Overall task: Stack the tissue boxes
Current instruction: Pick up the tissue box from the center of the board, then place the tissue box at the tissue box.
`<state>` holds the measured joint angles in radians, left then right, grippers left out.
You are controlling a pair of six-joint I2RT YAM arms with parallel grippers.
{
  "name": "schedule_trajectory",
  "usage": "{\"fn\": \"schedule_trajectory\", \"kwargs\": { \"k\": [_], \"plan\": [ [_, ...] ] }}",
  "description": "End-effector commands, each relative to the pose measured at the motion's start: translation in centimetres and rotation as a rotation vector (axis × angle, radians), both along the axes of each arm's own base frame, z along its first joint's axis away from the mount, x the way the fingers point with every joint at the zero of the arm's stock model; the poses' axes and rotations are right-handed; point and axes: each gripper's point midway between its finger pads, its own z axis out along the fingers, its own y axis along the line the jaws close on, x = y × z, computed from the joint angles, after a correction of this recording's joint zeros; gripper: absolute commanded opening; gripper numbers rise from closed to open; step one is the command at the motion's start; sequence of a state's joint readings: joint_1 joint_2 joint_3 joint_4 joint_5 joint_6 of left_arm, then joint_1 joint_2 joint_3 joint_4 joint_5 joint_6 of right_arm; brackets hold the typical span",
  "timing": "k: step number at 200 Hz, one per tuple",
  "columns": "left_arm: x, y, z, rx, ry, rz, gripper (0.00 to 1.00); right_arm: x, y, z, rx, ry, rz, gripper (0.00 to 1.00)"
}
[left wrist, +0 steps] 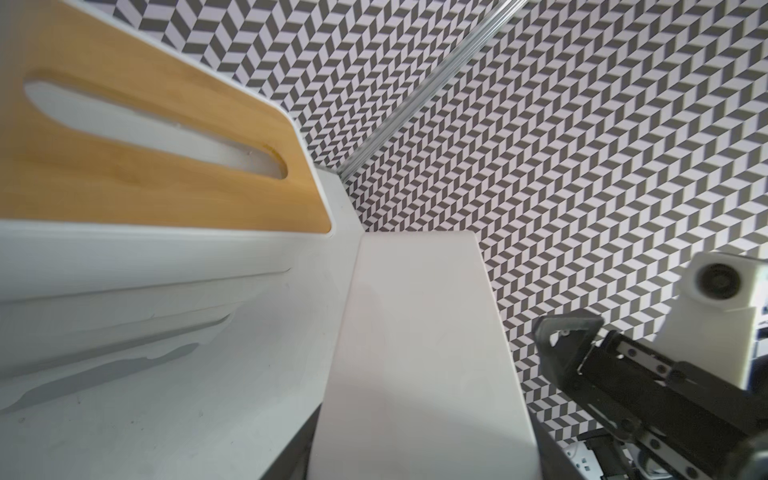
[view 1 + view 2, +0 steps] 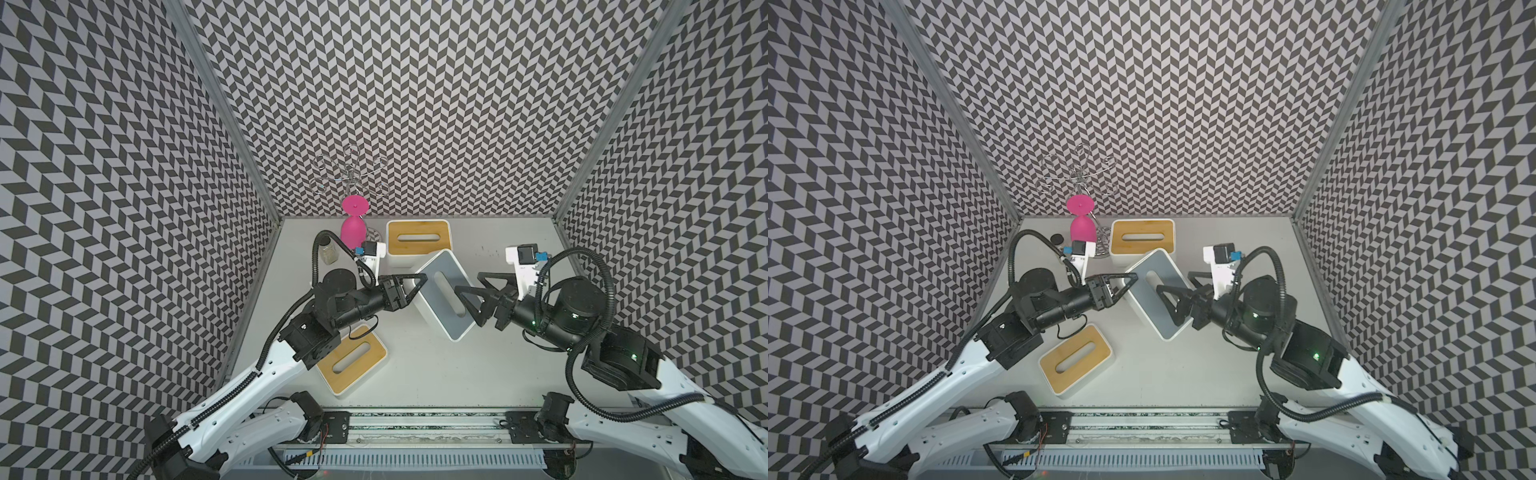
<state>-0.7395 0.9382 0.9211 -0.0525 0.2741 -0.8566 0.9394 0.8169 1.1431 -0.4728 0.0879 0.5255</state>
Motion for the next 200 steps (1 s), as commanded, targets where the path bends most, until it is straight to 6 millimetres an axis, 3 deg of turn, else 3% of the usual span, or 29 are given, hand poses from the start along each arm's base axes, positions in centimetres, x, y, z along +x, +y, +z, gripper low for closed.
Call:
{"fn": "schedule_trajectory", "kwargs": {
  "k": [1,36,84,128,147,167,200],
  "plan": [
    [-0.8,1.8,7.6,-0.16,-0.132,0.033,0.5,0.6,-1.3,2.1,0.054,0.011,-0.067,0.99],
    [-0.1,3.9,11.3,-0.266,-0.162,0.127,0.48,1.4,-2.3,4.7,0.098,-0.008,-0.131,0.99],
    [2.3,6.3,14.0,-0.399,-0.157,0.269,0.46,2.6,-3.3,7.8,0.148,-0.049,-0.208,0.99],
    [5.1,7.1,13.4,-0.474,-0.091,0.36,0.46,5.5,-3.0,8.5,0.144,-0.045,-0.23,0.99],
    [6.2,7.5,12.7,-0.518,-0.061,0.379,0.46,7.8,-3.3,7.9,0.157,0.003,-0.206,0.99],
    [6.9,7.6,12.5,-0.549,-0.054,0.391,0.46,8.9,-3.1,7.6,0.184,0.009,-0.182,0.99],
    [8.7,7.6,10.4,-0.579,0.001,0.43,0.45,11.1,-2.5,6.3,0.215,0.051,-0.149,0.99]
  ]
}}
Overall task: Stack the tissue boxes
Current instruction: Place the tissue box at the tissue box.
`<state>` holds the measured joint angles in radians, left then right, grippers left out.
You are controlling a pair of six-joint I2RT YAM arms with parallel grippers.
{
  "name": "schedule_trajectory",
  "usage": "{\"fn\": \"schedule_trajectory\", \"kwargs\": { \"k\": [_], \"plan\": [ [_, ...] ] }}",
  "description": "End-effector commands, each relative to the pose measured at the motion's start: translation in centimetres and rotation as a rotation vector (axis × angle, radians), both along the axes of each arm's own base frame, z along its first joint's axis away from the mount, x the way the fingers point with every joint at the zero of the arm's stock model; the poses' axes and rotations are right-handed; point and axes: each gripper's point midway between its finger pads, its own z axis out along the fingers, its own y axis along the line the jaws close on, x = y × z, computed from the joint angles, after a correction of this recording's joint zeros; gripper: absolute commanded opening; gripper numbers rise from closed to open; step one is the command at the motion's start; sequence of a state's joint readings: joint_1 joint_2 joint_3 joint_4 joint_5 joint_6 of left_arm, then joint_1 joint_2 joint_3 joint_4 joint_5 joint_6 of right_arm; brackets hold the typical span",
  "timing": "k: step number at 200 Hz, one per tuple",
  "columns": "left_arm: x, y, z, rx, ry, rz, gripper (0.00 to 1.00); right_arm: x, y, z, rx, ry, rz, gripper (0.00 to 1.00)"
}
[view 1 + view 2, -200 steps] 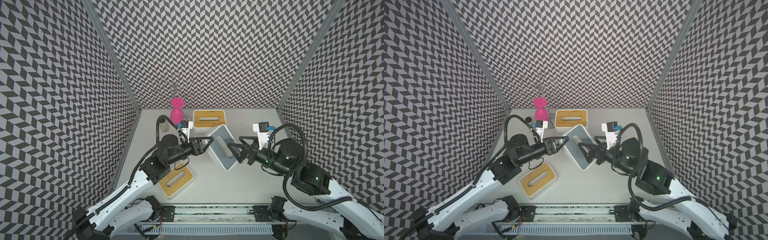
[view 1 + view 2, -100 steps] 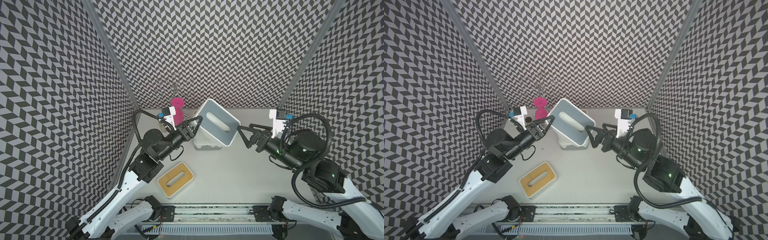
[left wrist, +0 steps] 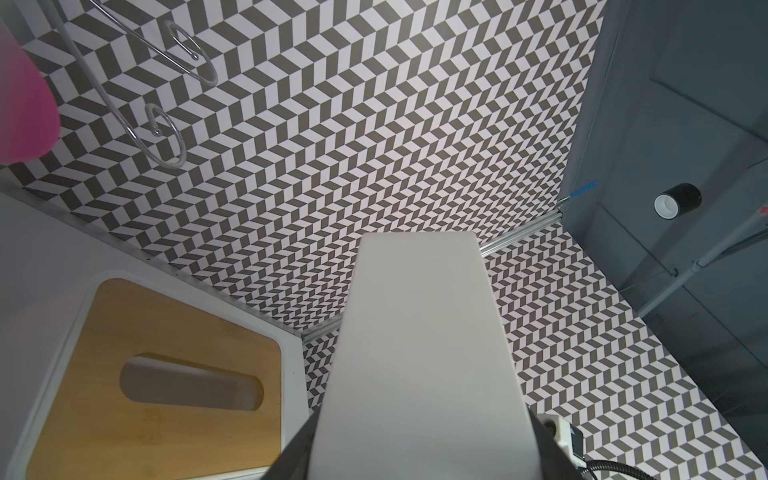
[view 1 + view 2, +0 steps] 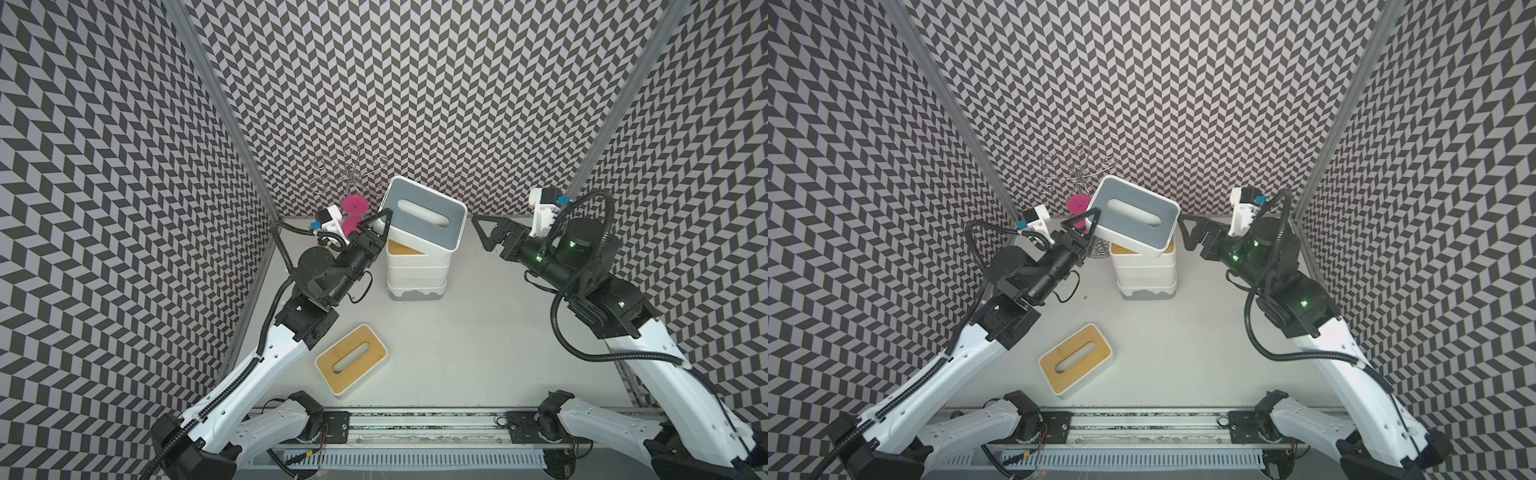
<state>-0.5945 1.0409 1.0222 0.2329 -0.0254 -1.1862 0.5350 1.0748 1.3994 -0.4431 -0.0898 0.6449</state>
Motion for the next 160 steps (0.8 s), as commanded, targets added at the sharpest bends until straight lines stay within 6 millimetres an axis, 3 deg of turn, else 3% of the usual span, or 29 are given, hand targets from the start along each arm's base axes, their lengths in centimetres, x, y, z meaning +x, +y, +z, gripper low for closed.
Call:
{"fn": "schedule_trajectory", "kwargs": {
  "k": [1,68,160],
  "plan": [
    [0.3,1.2,2.0,-0.148,-0.052,0.026,0.45,0.4,1.2,1.6,0.091,-0.04,0.088,0.99],
    [2.3,2.3,-1.3,-0.235,-0.006,0.11,0.45,4.0,2.4,-0.8,0.114,-0.025,0.126,0.99],
    [4.8,0.9,-4.5,-0.237,0.061,0.134,0.45,7.7,4.5,-4.4,0.084,0.026,0.191,0.99]
  ]
}}
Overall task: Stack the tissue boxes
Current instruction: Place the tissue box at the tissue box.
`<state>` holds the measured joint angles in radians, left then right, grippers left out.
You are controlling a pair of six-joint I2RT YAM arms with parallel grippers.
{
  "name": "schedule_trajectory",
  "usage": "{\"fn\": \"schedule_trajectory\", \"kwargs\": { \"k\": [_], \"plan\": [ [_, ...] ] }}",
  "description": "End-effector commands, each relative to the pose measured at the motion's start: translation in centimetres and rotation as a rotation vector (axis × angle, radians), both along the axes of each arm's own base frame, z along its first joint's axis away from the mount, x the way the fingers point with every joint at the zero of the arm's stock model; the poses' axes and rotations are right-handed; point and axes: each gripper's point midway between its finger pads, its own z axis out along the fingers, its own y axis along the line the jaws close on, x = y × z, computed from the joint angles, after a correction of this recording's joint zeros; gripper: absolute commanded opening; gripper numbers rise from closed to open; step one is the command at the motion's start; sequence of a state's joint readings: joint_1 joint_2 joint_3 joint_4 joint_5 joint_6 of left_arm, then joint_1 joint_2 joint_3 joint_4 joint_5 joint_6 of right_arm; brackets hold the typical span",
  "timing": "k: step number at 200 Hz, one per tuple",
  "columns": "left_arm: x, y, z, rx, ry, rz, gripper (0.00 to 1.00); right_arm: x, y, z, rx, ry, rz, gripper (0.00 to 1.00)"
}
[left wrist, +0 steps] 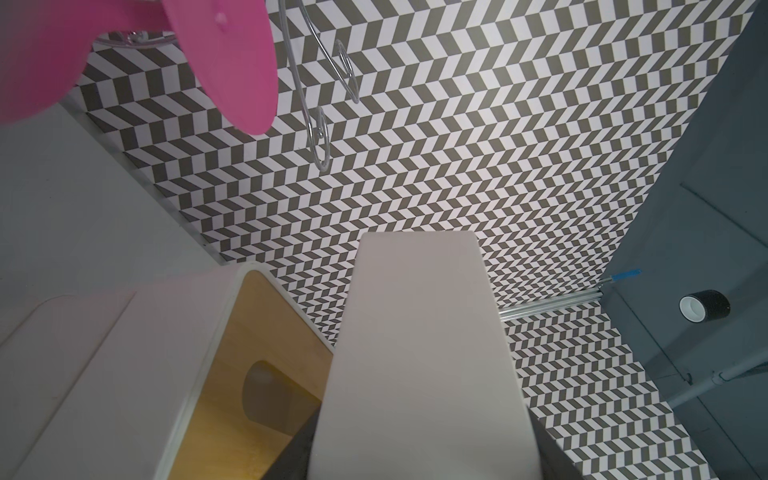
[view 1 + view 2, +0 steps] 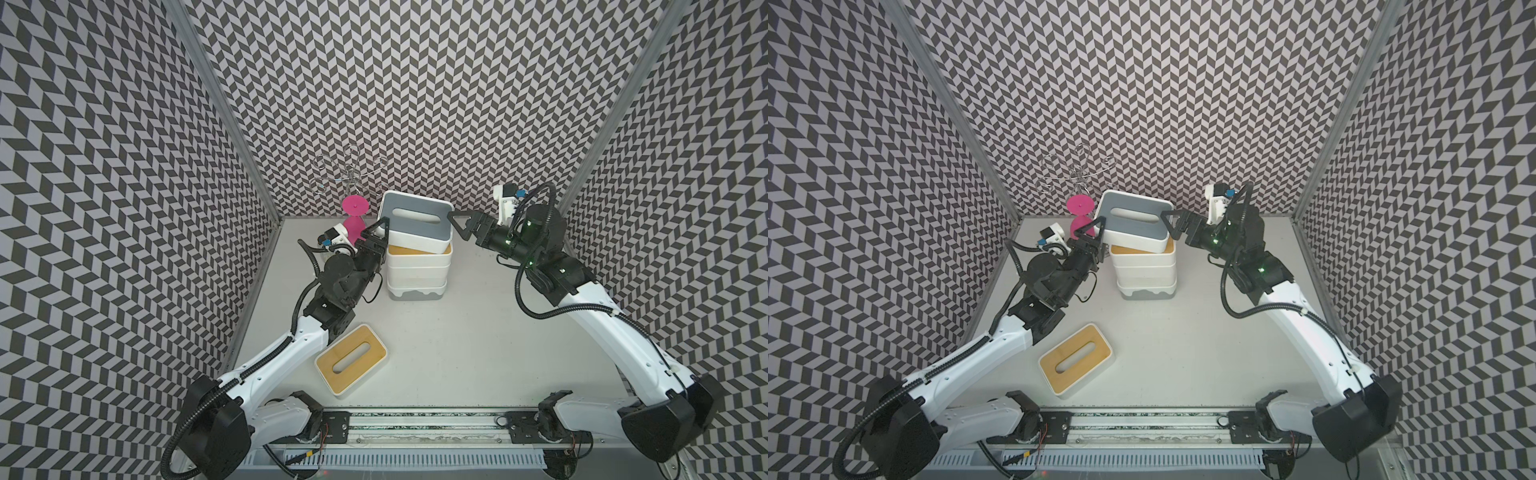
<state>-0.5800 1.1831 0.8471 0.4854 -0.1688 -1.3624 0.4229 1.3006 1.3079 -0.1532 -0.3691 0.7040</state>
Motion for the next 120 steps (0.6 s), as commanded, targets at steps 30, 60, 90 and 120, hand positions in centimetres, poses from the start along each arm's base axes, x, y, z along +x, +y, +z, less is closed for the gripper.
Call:
{"fn": "schedule_trajectory", "kwargs": {
  "k": [30,60,90,120],
  "plan": [
    [0.4,0.2,2.7,-0.073,-0.081,0.032,0.46,1.4,1.1,0.4,0.017,-0.04,0.048,0.99],
    [0.6,-0.2,2.1,-0.051,-0.068,0.039,0.46,1.8,1.5,-0.1,0.007,-0.035,0.07,0.99],
    [0.9,-0.4,1.4,-0.037,-0.049,0.042,0.48,2.1,1.8,-0.4,0.001,-0.028,0.082,0.99],
    [1.0,-0.5,1.0,-0.009,-0.043,0.052,0.52,2.1,2.2,-0.7,-0.004,-0.026,0.108,0.99]
  ]
}}
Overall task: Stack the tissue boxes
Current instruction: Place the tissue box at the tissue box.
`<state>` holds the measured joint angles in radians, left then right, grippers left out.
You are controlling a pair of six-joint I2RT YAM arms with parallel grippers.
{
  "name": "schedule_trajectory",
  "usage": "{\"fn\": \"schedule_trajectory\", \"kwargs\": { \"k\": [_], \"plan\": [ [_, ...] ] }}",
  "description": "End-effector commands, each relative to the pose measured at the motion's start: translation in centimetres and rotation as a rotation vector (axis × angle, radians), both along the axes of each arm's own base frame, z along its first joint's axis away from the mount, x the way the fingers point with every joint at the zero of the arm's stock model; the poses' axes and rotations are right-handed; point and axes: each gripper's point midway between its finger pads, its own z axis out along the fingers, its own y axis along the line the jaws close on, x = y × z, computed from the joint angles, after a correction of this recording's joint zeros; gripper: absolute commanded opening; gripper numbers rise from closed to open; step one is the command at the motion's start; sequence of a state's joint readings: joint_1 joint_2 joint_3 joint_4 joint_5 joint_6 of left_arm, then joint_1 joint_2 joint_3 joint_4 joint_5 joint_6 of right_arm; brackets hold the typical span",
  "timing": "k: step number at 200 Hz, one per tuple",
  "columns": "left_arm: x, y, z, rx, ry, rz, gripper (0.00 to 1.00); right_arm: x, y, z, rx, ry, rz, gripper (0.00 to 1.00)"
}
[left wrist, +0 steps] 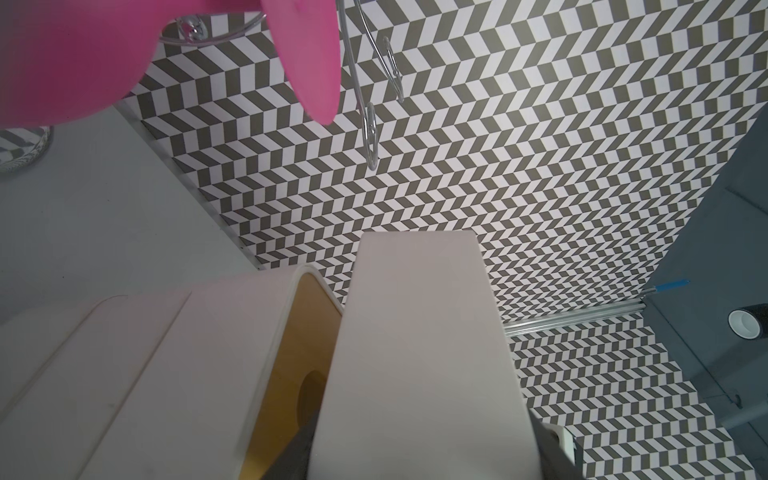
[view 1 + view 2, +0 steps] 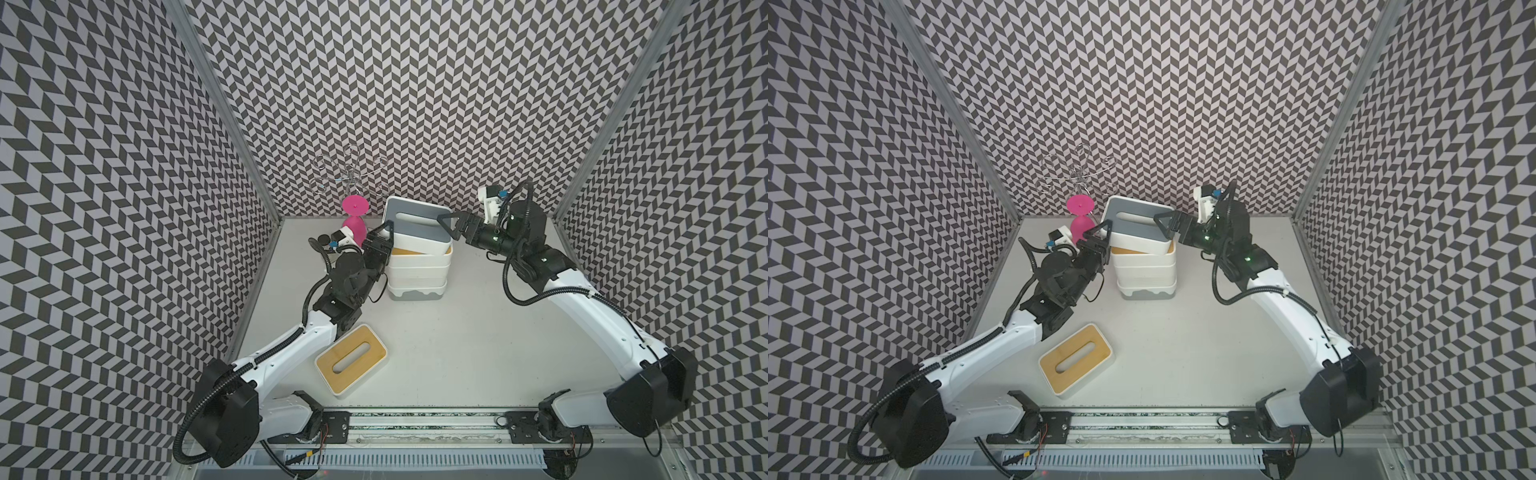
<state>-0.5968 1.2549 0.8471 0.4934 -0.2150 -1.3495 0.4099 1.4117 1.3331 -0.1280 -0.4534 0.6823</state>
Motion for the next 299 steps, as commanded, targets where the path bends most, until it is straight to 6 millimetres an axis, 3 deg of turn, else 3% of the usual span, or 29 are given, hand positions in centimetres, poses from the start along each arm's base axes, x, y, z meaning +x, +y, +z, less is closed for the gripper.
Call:
{"fn": "schedule_trajectory", "kwargs": {
  "k": [1,141,193,299],
  "plan": [
    [-0.3,0.3,3.7,-0.048,-0.095,0.021,0.52,0.1,0.5,2.1,0.025,-0.07,0.036,0.99],
    [0.1,0.8,2.2,0.076,-0.034,0.045,0.9,0.6,0.8,1.7,0.006,-0.057,0.041,0.99],
    [0.4,1.2,2.0,0.161,-0.006,0.076,0.95,0.6,0.9,1.6,0.011,-0.055,0.047,0.99],
    [0.9,0.1,0.8,0.301,0.017,0.026,1.0,0.6,0.9,0.9,-0.002,-0.045,0.052,0.99]
  ]
}}
